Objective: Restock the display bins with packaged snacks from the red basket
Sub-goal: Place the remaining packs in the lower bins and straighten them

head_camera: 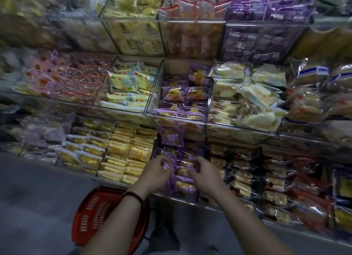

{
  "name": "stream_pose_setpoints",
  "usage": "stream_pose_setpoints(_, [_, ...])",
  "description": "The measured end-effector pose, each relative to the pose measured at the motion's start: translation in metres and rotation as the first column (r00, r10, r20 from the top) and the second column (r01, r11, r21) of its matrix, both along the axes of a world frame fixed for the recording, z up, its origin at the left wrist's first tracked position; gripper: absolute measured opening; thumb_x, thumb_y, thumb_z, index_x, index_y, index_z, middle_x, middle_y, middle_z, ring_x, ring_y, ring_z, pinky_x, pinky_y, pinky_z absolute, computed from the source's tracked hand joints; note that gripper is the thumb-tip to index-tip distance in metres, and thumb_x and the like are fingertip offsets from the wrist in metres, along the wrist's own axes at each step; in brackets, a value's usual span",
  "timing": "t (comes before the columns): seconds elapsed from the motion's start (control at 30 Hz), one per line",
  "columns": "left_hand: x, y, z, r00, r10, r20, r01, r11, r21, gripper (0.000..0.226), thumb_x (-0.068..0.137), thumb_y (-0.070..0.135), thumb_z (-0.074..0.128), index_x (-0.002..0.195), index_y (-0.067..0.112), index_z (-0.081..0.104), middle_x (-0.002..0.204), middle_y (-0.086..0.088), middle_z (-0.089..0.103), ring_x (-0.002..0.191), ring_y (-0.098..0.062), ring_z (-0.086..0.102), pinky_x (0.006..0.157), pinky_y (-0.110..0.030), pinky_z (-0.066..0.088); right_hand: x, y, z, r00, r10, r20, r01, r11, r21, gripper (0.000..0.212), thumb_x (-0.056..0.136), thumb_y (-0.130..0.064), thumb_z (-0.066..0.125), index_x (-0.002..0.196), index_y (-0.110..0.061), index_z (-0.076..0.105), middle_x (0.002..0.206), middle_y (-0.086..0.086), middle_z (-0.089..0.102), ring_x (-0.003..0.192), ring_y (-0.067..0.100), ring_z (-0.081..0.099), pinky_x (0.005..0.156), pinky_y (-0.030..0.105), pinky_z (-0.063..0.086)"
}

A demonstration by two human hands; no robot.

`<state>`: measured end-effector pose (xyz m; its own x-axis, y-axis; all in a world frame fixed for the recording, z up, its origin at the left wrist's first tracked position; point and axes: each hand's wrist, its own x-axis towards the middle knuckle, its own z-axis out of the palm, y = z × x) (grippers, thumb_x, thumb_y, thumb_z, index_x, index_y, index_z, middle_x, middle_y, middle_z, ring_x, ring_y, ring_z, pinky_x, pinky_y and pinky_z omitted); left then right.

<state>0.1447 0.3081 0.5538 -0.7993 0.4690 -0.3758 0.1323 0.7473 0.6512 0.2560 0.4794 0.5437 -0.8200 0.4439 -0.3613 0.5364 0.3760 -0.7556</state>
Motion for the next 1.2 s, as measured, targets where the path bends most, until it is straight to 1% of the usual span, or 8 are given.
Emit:
stream_pose_setpoints(0.13, [-0.06, 0.006, -0.008, 0.997, 0.042, 0.062, -0.047, 0.996, 0.071, 0.043, 0.096, 0.032, 0.073, 0.134, 0.021, 0.058, 0.12, 0.004, 0.066, 0.103, -0.018, 0.068, 0.089, -0.037, 0.058, -0.044, -0.001, -0.005, 0.996, -0.081, 0.049, 0.083, 0.996, -0.043, 0.032, 0.092, -0.03, 0.073, 0.121, -0.028, 0.061, 0.104, -0.007, 0.071, 0.076, 0.006, 0.068, 0.058, 0.023, 0.052])
stream_pose_setpoints(0.27, [-0.107, 0.013, -0.021, 0.979, 0.082, 0.187, -0.113, 0.98, 0.163, 0.049, 0.095, 0.033, 0.072, 0.139, 0.017, 0.058, 0.127, 0.003, 0.07, 0.112, -0.017, 0.068, 0.095, -0.034, 0.054, -0.092, -0.005, -0.011, 0.972, -0.217, 0.091, 0.226, 0.969, -0.104, 0.032, 0.09, -0.025, 0.077, 0.118, -0.022, 0.061, 0.107, -0.004, 0.07, 0.09, 0.016, 0.069, 0.077, 0.038, 0.061])
stream_pose_setpoints(0.5, [-0.134, 0.035, -0.045, 0.922, 0.087, 0.377, -0.19, 0.951, 0.246, 0.026, 0.094, -0.004, 0.053, 0.088, 0.02, 0.062, 0.091, -0.001, 0.072, 0.086, -0.023, 0.068, 0.084, -0.039, 0.057, -0.158, 0.022, -0.083, 0.914, -0.341, 0.222, 0.387, 0.896, -0.217, 0.037, 0.069, -0.033, 0.074, 0.09, -0.003, 0.071, 0.09, 0.017, 0.075, 0.083, 0.032, 0.072, 0.07, 0.042, 0.058])
stream_pose_setpoints(0.67, [-0.141, 0.04, -0.058, 0.85, 0.138, 0.508, -0.283, 0.934, 0.219, 0.041, 0.094, -0.011, 0.042, 0.108, 0.024, 0.057, 0.096, -0.007, 0.07, 0.083, -0.033, 0.067, 0.068, -0.046, 0.056, -0.187, 0.021, -0.123, 0.875, -0.398, 0.277, 0.47, 0.834, -0.287, 0.058, 0.062, -0.027, 0.069, 0.114, -0.003, 0.065, 0.105, 0.021, 0.075, 0.096, 0.037, 0.073, 0.086, 0.054, 0.062])
stream_pose_setpoints(0.83, [-0.141, 0.044, -0.068, 0.818, 0.126, 0.561, -0.296, 0.929, 0.222, 0.068, 0.094, -0.008, 0.044, 0.143, 0.039, 0.041, 0.115, -0.009, 0.074, 0.084, -0.025, 0.074, 0.061, -0.034, 0.058, -0.182, 0.0, -0.078, 0.869, -0.438, 0.232, 0.48, 0.86, -0.171, 0.046, 0.078, -0.022, 0.077, 0.12, -0.011, 0.062, 0.11, 0.012, 0.07, 0.103, 0.033, 0.069, 0.081, 0.033, 0.053])
stream_pose_setpoints(0.97, [-0.139, 0.039, -0.066, 0.923, 0.095, 0.374, -0.196, 0.95, 0.243, 0.07, 0.081, 0.01, 0.069, 0.141, 0.039, 0.048, 0.127, -0.01, 0.068, 0.104, -0.025, 0.071, 0.089, -0.055, 0.062, -0.164, 0.011, -0.098, 0.834, -0.521, 0.18, 0.549, 0.758, -0.353, 0.068, 0.052, -0.038, 0.087, 0.114, -0.016, 0.069, 0.097, 0.006, 0.079, 0.091, 0.031, 0.076, 0.084, 0.051, 0.063])
stream_pose_setpoints(1.03, [-0.131, 0.034, -0.058, 0.984, 0.04, 0.174, -0.076, 0.976, 0.205, 0.067, 0.087, 0.017, 0.073, 0.143, 0.038, 0.043, 0.137, -0.004, 0.051, 0.117, -0.021, 0.06, 0.104, -0.044, 0.054, -0.149, 0.011, -0.08, 0.817, -0.567, 0.107, 0.553, 0.717, -0.424, 0.042, 0.07, -0.024, 0.09, 0.107, -0.016, 0.071, 0.091, 0.005, 0.08, 0.085, 0.03, 0.078, 0.071, 0.045, 0.065])
stream_pose_setpoints(1.2, [-0.1, 0.038, -0.052, 0.976, -0.15, 0.157, 0.096, 0.947, 0.308, 0.056, 0.099, 0.014, 0.068, 0.138, 0.039, 0.035, 0.123, 0.013, 0.068, 0.112, -0.005, 0.068, 0.096, -0.037, 0.058, -0.089, 0.025, -0.053, 0.806, -0.585, -0.091, 0.526, 0.778, -0.343, 0.012, 0.092, -0.025, 0.079, 0.102, -0.019, 0.073, 0.092, 0.0, 0.079, 0.084, 0.017, 0.076, 0.072, 0.032, 0.062])
